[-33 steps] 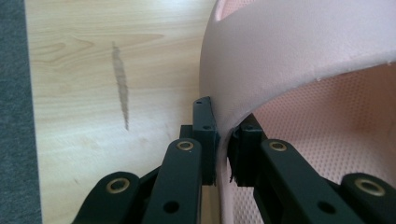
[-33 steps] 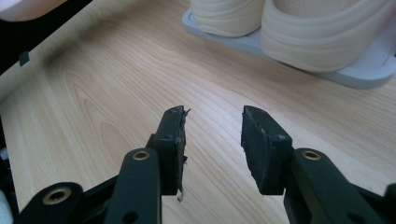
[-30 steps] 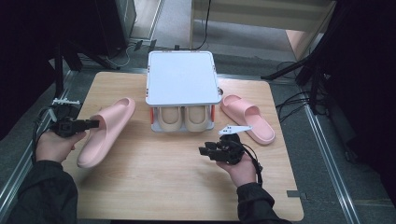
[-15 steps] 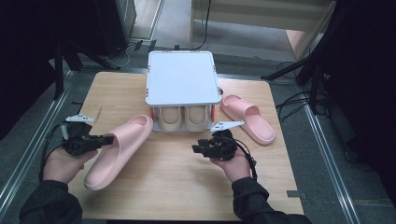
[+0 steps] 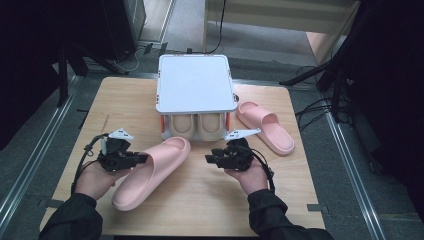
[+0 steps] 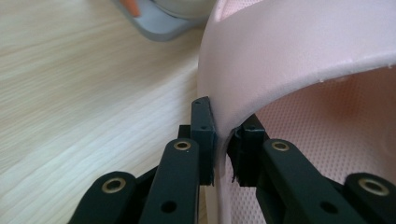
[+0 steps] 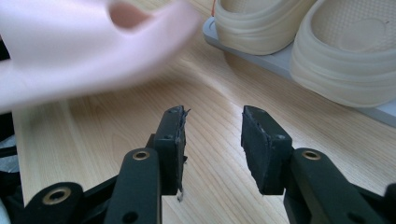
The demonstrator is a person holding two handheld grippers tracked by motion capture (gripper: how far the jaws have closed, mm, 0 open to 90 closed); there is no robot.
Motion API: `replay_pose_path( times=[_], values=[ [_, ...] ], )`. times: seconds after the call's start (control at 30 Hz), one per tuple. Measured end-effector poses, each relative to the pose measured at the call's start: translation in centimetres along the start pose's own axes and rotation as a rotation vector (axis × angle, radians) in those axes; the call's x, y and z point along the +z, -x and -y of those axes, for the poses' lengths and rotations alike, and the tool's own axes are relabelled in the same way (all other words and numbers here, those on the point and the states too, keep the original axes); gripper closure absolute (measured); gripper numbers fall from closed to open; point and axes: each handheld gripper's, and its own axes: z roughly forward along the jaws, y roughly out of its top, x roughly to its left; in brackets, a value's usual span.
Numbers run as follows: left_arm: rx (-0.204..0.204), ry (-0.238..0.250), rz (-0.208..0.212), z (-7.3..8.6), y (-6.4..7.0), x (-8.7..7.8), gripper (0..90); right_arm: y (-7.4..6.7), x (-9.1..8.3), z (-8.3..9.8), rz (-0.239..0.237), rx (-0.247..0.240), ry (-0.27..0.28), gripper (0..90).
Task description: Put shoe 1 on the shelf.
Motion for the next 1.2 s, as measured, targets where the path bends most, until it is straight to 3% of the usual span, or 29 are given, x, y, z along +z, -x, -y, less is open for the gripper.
replay_pose_path(
  times=[0.37,0.6,0.9,1.0,1.07,1.13,1.2],
  values=[
    [0.085,-0.064,0.040,-1.4,1.7,4.0,80.1,0.3,-1.0,1.0,0.030,0.027,0.012,61.0],
    [0.110,-0.084,0.056,-2.2,2.3,5.6,77.7,0.3,-1.6,1.9,0.050,0.048,0.008,61.0],
    [0.150,-0.109,0.097,-2.6,2.7,6.2,70.4,0.1,-1.5,2.7,0.058,0.056,-0.005,61.0],
    [0.152,-0.117,0.132,-2.6,2.7,5.9,63.0,0.1,-1.5,2.9,0.059,0.058,-0.004,61.0],
    [0.134,-0.104,0.189,-2.6,2.6,5.5,56.0,0.0,-1.5,3.0,0.059,0.057,-0.002,60.4],
    [0.126,-0.074,0.213,-2.7,2.3,4.7,49.6,-0.1,-1.6,3.0,0.056,0.058,0.001,60.0],
    [0.144,-0.053,0.211,-2.6,2.1,3.9,46.6,-0.1,-1.6,3.1,0.054,0.060,0.004,60.2]
  ],
)
